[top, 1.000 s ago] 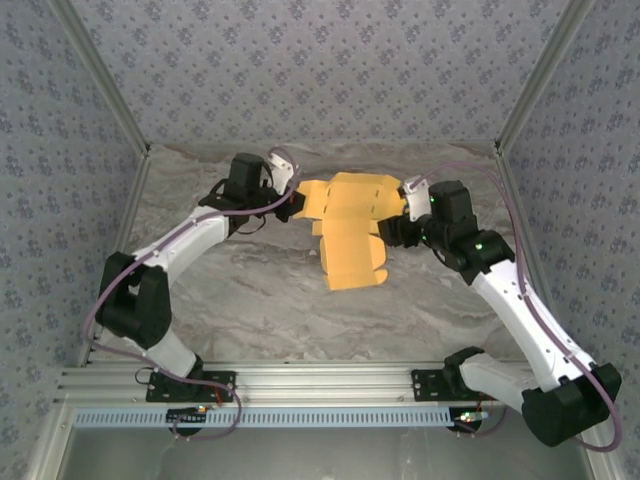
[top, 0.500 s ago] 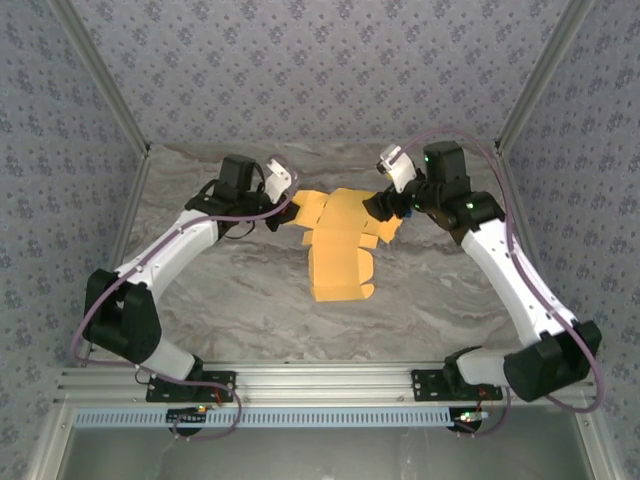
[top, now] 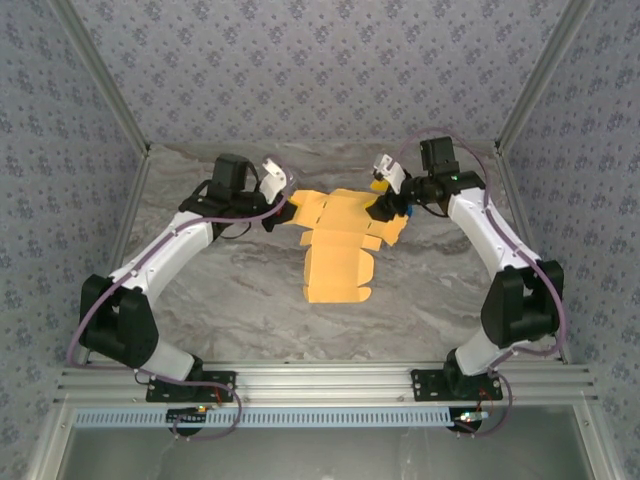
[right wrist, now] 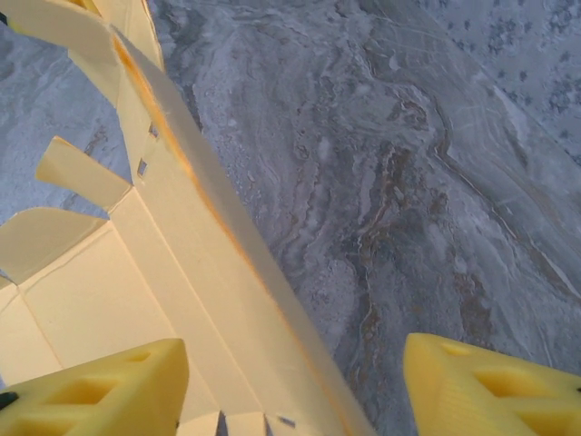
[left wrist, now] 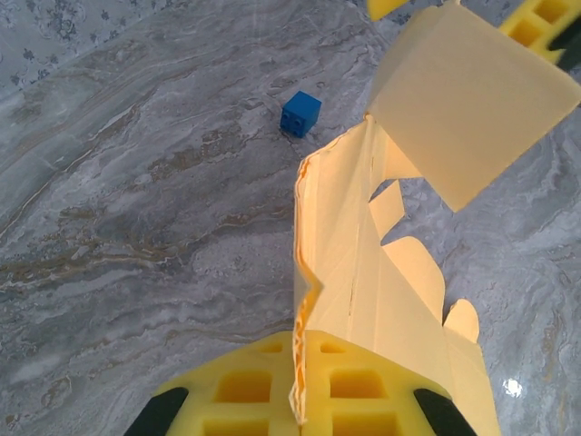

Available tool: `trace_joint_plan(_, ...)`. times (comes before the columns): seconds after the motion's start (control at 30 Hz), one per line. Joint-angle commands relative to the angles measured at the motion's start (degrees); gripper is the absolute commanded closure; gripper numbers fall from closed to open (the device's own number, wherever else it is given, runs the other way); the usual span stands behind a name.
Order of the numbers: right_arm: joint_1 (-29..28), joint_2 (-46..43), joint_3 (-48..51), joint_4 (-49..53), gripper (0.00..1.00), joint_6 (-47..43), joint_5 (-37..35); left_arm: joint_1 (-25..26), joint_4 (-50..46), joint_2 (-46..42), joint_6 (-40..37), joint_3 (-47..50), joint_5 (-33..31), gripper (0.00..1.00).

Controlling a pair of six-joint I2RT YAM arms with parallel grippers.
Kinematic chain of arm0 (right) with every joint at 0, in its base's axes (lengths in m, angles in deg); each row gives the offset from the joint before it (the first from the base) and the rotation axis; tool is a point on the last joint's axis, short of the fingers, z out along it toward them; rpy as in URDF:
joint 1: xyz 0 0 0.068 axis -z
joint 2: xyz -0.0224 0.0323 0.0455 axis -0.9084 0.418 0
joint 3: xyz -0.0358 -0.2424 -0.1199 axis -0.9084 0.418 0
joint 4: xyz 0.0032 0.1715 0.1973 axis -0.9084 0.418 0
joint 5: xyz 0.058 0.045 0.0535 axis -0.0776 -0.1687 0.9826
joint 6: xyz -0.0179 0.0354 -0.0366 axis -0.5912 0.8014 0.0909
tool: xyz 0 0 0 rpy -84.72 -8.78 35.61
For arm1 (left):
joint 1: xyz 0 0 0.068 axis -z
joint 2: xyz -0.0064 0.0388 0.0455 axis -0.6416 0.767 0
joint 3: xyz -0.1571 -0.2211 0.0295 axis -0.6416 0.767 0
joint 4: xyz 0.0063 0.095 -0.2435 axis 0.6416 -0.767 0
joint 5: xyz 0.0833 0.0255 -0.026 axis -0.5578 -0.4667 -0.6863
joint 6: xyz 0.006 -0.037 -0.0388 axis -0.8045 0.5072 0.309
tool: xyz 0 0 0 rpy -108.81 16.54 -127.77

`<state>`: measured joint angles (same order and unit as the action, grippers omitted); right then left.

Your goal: Fold the paper box

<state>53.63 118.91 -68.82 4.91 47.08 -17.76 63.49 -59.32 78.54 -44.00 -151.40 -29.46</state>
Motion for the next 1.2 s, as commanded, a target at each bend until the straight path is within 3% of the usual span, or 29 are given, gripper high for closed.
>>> trace_joint_plan(0.0, 0.4, 2.84, -2.77, 3.45, 0.4, -4.35, 6.2, -0.43, 1.26, -1.25, -1.05, 0.61, 2.59, 1.0)
trace_joint_plan(0.27, 1.19, 4.81, -4.78, 5.76, 0.63, -5.94, 8.78, -0.46, 1.51, -0.78, -0.69, 0.62, 2.57, 1.0)
trace_joint_plan(1.0, 0.37, 4.23, -8.36, 11.96, 0.96, -0.34, 5.53, -0.46, 1.33, 0.58, 0.09, 0.14, -0.31, 1.0)
trace_joint_plan(1.17, -1.14, 1.65, -5.32, 10.53, 1.0, 2.9, 1.14, -0.8, 2.1, 0.64, 1.95, 0.67, -4.68, 0.83)
